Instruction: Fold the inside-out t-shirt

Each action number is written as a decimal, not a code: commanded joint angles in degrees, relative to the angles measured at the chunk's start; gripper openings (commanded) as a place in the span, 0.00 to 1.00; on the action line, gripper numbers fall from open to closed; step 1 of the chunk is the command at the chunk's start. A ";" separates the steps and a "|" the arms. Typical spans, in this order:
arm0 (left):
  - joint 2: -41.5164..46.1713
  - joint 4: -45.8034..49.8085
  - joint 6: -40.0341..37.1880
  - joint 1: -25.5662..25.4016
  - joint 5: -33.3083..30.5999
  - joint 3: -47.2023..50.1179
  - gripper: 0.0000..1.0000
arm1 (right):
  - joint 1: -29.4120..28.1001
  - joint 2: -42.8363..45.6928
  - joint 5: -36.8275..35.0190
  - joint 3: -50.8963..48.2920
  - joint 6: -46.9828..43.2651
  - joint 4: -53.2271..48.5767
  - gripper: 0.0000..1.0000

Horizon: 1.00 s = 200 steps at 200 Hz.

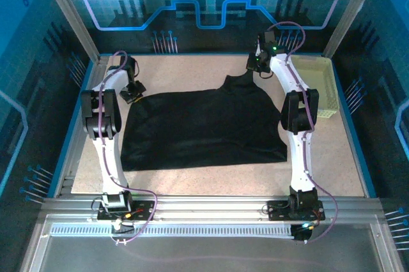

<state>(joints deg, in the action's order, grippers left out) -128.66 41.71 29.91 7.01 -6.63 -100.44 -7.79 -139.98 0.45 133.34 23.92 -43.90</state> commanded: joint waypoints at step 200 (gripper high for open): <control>50.92 -30.59 8.50 -0.24 0.57 55.44 0.00 | 1.56 56.29 -2.30 -64.55 1.47 18.99 0.00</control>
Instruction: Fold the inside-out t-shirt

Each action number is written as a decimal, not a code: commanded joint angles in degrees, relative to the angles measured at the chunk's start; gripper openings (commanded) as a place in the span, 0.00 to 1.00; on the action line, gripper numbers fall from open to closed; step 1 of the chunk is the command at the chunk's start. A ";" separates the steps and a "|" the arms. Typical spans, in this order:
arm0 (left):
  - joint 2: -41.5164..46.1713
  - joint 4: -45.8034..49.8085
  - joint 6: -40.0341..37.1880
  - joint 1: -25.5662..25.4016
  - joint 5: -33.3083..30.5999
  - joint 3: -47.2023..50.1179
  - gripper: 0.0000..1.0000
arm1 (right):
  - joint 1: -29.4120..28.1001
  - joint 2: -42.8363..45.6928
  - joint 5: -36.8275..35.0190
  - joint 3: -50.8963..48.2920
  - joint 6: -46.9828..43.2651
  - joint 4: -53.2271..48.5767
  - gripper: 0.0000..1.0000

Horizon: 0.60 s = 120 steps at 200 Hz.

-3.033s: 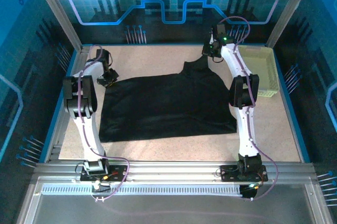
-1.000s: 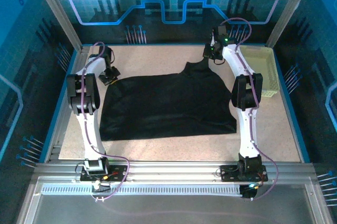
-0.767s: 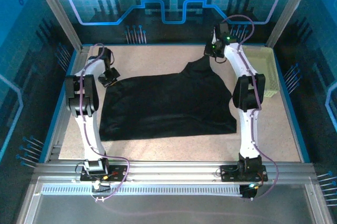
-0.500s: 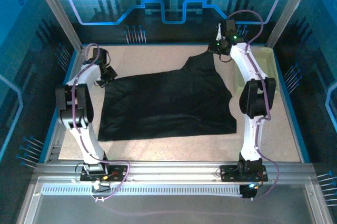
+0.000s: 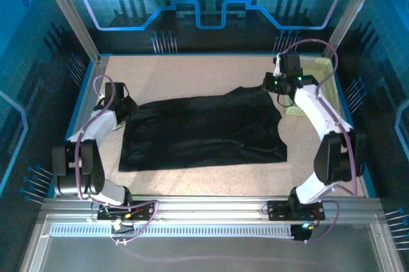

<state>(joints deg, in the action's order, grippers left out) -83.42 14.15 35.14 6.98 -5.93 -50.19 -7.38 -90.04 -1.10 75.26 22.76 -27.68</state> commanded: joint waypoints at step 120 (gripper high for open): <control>34.12 5.95 6.64 -0.19 -1.82 25.25 0.00 | 4.12 32.86 -2.78 -32.01 9.94 -7.51 0.00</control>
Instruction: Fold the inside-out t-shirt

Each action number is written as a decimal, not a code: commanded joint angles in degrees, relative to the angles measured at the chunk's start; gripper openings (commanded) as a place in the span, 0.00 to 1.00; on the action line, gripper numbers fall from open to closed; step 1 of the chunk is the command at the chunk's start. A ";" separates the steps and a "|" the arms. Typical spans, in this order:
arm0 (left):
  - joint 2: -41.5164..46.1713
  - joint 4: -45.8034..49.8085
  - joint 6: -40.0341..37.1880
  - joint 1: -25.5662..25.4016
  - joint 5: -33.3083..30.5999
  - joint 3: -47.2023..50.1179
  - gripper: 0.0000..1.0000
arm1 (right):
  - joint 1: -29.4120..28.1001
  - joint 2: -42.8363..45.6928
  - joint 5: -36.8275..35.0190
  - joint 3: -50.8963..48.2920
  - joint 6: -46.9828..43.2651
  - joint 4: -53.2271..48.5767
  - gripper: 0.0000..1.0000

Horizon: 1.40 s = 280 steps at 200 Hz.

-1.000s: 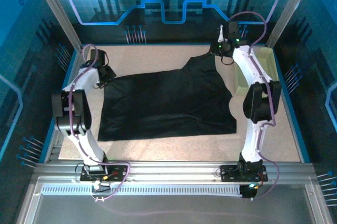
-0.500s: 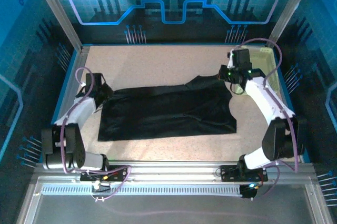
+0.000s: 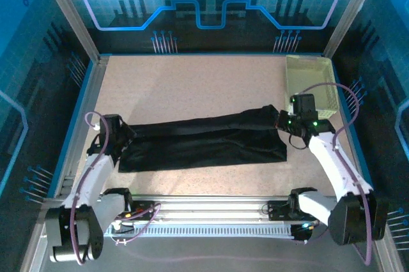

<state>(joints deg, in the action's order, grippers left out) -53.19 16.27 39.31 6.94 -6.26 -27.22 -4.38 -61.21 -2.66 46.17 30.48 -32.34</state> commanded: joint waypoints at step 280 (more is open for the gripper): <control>-14.82 -3.43 11.13 -7.84 7.51 -0.11 0.53 | -15.40 -26.66 3.01 -0.05 14.19 13.67 0.59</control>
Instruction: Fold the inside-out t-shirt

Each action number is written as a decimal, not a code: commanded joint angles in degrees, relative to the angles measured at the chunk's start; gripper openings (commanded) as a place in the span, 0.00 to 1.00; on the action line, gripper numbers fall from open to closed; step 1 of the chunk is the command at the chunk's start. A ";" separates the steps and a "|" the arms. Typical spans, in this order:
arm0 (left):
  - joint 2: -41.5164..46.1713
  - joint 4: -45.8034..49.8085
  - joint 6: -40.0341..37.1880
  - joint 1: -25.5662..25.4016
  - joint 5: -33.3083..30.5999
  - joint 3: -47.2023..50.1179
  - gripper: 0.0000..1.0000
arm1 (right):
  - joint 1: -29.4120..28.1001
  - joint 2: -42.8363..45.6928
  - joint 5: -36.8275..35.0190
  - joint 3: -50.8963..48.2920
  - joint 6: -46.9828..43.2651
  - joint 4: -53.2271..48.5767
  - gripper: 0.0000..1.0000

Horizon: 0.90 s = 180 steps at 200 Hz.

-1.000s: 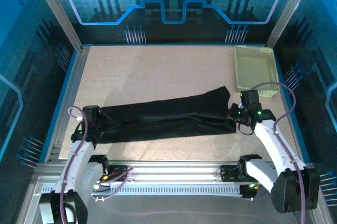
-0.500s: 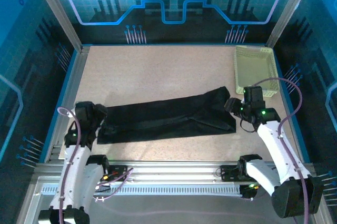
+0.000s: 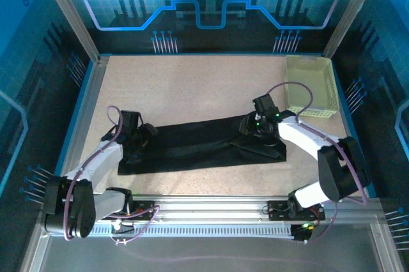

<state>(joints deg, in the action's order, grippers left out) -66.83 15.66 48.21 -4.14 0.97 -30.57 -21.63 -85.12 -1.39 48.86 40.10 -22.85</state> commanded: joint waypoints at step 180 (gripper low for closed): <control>2.78 0.36 2.23 -1.18 3.02 -0.03 0.54 | 3.80 4.89 -3.00 -1.22 1.83 -1.24 0.59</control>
<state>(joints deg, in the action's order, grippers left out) -58.50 18.96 48.84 -1.61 2.17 -30.37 -17.43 -79.09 -3.03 46.48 43.16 -22.37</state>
